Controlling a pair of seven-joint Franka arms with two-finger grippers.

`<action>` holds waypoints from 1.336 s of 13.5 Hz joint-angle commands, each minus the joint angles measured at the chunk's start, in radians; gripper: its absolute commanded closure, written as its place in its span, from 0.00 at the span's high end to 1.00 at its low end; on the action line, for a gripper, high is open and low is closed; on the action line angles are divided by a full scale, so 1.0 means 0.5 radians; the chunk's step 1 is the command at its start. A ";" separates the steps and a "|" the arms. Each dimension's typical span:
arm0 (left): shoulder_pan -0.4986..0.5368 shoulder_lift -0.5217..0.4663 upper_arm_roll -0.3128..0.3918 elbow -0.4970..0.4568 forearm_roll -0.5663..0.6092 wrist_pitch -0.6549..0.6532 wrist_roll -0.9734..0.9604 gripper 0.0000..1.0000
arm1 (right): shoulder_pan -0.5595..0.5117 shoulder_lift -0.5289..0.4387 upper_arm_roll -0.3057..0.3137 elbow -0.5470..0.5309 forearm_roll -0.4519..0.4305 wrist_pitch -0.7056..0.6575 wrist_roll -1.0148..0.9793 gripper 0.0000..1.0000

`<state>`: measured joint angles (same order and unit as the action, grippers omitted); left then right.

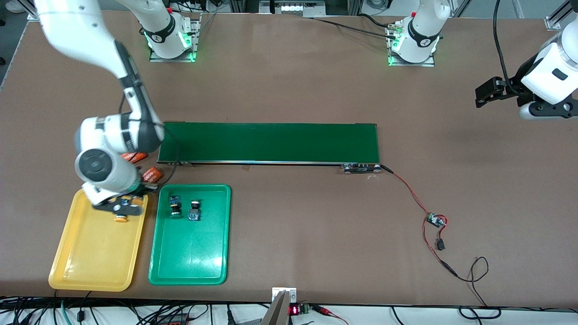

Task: Sort buttons by color to trays
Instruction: 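Carry the second yellow button with the right gripper to the yellow tray, then set the yellow button in the yellow tray and open the right gripper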

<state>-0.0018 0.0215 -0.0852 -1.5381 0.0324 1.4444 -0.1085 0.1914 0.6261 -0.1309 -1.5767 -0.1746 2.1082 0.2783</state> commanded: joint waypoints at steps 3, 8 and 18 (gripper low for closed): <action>0.007 0.028 -0.005 0.066 -0.022 -0.051 0.045 1.00 | -0.269 0.144 0.032 0.196 -0.037 0.097 -0.393 0.20; 0.007 0.028 -0.005 0.066 -0.022 -0.048 0.045 1.00 | -0.438 0.251 0.035 0.199 -0.031 0.376 -0.691 0.20; 0.007 0.028 -0.005 0.066 -0.022 -0.051 0.045 1.00 | -0.509 0.337 0.053 0.196 0.079 0.653 -0.787 1.00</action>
<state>-0.0019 0.0214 -0.0852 -1.5381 0.0324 1.4443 -0.1085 -0.0447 0.7949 -0.1270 -1.5019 -0.1660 2.4373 -0.0897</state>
